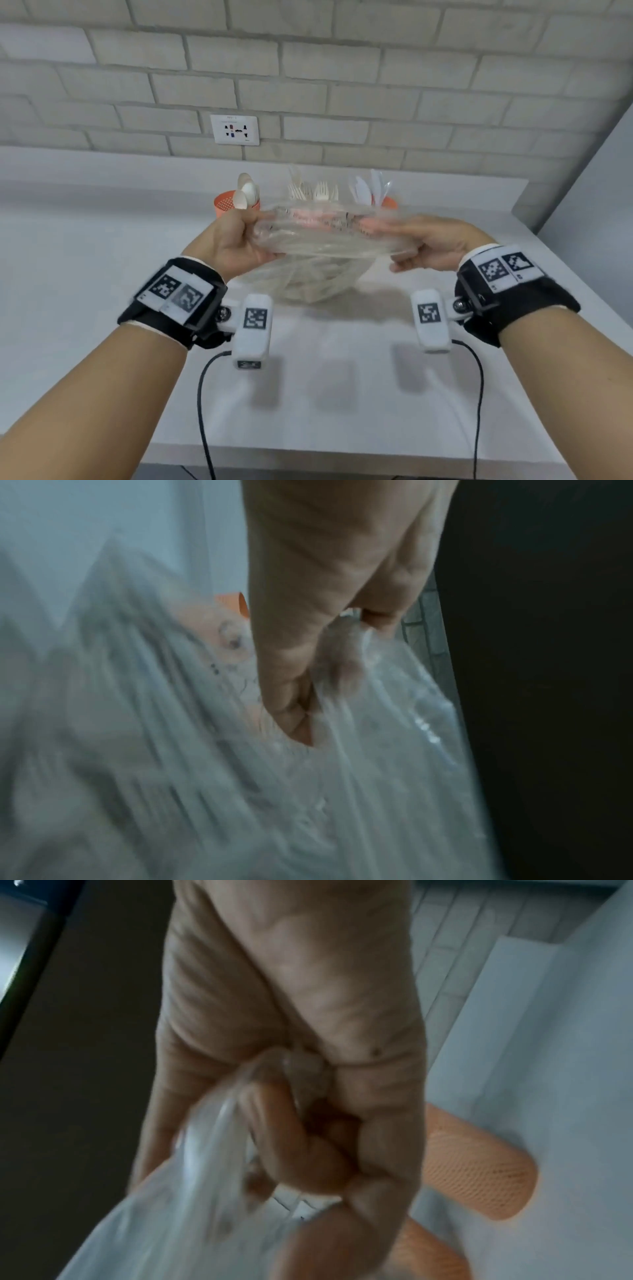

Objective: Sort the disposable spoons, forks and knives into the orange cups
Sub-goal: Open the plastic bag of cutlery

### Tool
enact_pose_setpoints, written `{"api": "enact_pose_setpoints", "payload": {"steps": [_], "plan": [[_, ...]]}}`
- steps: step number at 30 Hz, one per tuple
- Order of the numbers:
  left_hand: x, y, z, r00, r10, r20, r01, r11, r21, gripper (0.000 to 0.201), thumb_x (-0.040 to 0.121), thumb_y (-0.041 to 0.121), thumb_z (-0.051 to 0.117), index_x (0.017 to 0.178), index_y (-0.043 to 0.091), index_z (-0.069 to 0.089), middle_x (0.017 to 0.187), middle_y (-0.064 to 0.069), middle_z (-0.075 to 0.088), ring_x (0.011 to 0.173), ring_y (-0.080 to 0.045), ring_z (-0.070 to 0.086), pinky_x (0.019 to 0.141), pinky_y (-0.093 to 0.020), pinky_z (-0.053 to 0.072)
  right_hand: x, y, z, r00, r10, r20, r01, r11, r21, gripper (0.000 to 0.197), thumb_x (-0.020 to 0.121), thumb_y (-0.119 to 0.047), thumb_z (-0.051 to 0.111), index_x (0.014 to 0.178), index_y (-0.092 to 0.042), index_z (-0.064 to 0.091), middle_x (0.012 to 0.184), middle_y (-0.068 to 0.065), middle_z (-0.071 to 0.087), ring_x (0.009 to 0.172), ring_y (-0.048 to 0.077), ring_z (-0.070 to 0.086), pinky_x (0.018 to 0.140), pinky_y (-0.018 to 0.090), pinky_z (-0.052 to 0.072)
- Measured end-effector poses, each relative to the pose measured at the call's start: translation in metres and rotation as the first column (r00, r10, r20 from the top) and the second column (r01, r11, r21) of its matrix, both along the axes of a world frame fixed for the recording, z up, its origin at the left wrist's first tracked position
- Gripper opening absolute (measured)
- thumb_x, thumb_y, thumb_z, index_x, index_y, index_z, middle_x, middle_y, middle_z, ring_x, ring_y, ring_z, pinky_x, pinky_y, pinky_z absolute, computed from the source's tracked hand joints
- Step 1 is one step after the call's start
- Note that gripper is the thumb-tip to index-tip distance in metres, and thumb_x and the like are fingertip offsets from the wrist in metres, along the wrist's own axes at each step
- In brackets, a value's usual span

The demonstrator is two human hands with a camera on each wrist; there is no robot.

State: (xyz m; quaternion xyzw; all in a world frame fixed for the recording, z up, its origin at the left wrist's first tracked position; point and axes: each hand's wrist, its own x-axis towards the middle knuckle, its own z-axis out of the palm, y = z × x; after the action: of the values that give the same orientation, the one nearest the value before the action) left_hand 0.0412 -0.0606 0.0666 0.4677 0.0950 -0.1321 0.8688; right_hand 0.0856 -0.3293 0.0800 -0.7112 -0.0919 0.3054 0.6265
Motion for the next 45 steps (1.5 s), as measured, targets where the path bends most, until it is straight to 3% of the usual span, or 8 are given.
{"api": "enact_pose_setpoints", "payload": {"steps": [7, 15, 20, 24, 27, 33, 41, 45], "plan": [[-0.024, 0.007, -0.024, 0.847, -0.503, -0.17, 0.425, 0.451, 0.785, 0.016, 0.065, 0.028, 0.08, 0.059, 0.02, 0.069, 0.061, 0.004, 0.063, 0.056, -0.01, 0.058, 0.054, -0.018, 0.047, 0.001, -0.007, -0.044, 0.974, -0.013, -0.228, 0.048, 0.988, 0.149, 0.043, 0.08, -0.02, 0.056, 0.122, -0.01, 0.055, 0.106, 0.009, 0.07, 0.089, 0.023, 0.07, 0.07, 0.04, 0.059], [-0.018, -0.055, -0.052, 0.862, -0.501, -0.075, 0.006, -0.138, 0.99, 0.031, 0.081, 0.036, 0.069, 0.088, 0.014, 0.048, 0.08, 0.003, 0.054, 0.078, -0.016, 0.047, 0.059, -0.023, 0.033, -0.008, 0.008, -0.077, 0.989, -0.07, 0.131, 0.103, 0.959, -0.266, 0.025, 0.08, -0.019, 0.071, 0.095, -0.01, 0.053, 0.08, 0.003, 0.056, 0.072, 0.017, 0.055, 0.067, 0.028, 0.046], [-0.004, -0.048, -0.064, 0.987, -0.147, 0.067, 0.023, 0.542, 0.84, 0.014, 0.094, 0.012, 0.047, 0.081, 0.009, 0.049, 0.075, -0.007, 0.057, 0.066, -0.019, 0.054, 0.066, -0.031, 0.044, -0.018, 0.001, -0.062, 0.836, 0.247, 0.49, 0.153, 0.753, -0.64, 0.052, 0.073, -0.022, 0.077, 0.115, -0.018, 0.047, 0.105, 0.002, 0.051, 0.097, 0.019, 0.05, 0.077, 0.028, 0.043], [-0.002, -0.056, -0.051, 0.998, -0.055, 0.028, 0.033, 0.861, 0.508, 0.012, 0.094, 0.012, 0.05, 0.082, 0.01, 0.046, 0.058, 0.001, 0.045, 0.045, -0.007, 0.041, 0.045, -0.019, 0.035, -0.046, 0.028, -0.05, 0.293, 0.215, 0.932, 0.328, 0.893, -0.309, 0.034, 0.073, -0.007, 0.065, 0.106, -0.014, 0.058, 0.103, 0.004, 0.049, 0.098, 0.017, 0.046, 0.087, 0.027, 0.038], [-0.002, -0.054, -0.048, 0.969, -0.213, 0.125, 0.095, 0.789, 0.607, 0.046, 0.074, 0.004, 0.067, 0.115, 0.006, 0.046, 0.076, -0.005, 0.054, 0.063, -0.015, 0.053, 0.057, -0.023, 0.045, -0.054, 0.046, -0.063, 0.321, 0.373, 0.871, 0.076, 0.906, -0.416, 0.014, 0.076, 0.002, 0.059, 0.085, -0.005, 0.067, 0.088, 0.004, 0.058, 0.084, 0.013, 0.051, 0.075, 0.02, 0.038], [-0.003, -0.049, -0.048, 0.808, -0.455, 0.375, -0.413, 0.016, 0.911, 0.009, 0.084, 0.002, 0.052, 0.076, 0.005, 0.047, 0.067, -0.009, 0.05, 0.065, -0.028, 0.047, 0.054, -0.026, 0.021, -0.037, 0.052, -0.084, 0.574, 0.537, 0.619, 0.157, 0.669, -0.726, 0.059, 0.091, -0.003, 0.048, 0.146, -0.007, 0.027, 0.151, 0.013, 0.03, 0.132, 0.03, 0.04, 0.107, 0.031, 0.033], [-0.006, -0.036, -0.053, 0.754, -0.539, 0.375, -0.238, 0.307, 0.921, 0.055, 0.085, -0.01, 0.043, 0.128, 0.024, 0.044, 0.12, -0.004, 0.047, 0.104, -0.014, 0.05, 0.081, -0.013, 0.041, -0.02, 0.058, -0.087, 0.723, 0.572, 0.387, 0.163, 0.404, -0.9, 0.073, 0.089, -0.022, 0.056, 0.147, -0.012, 0.013, 0.122, 0.015, 0.057, 0.11, 0.031, 0.056, 0.077, 0.033, 0.044], [-0.006, -0.041, -0.044, 0.767, -0.605, 0.212, -0.221, 0.06, 0.973, 0.042, 0.086, -0.008, 0.039, 0.095, 0.016, 0.073, 0.127, -0.008, 0.045, 0.108, -0.02, 0.051, 0.085, -0.015, 0.039, -0.014, 0.069, -0.078, 0.697, 0.589, 0.41, 0.166, 0.424, -0.89, 0.036, 0.087, -0.017, 0.059, 0.121, -0.005, 0.052, 0.119, 0.011, 0.059, 0.109, 0.027, 0.056, 0.082, 0.03, 0.043]]}}
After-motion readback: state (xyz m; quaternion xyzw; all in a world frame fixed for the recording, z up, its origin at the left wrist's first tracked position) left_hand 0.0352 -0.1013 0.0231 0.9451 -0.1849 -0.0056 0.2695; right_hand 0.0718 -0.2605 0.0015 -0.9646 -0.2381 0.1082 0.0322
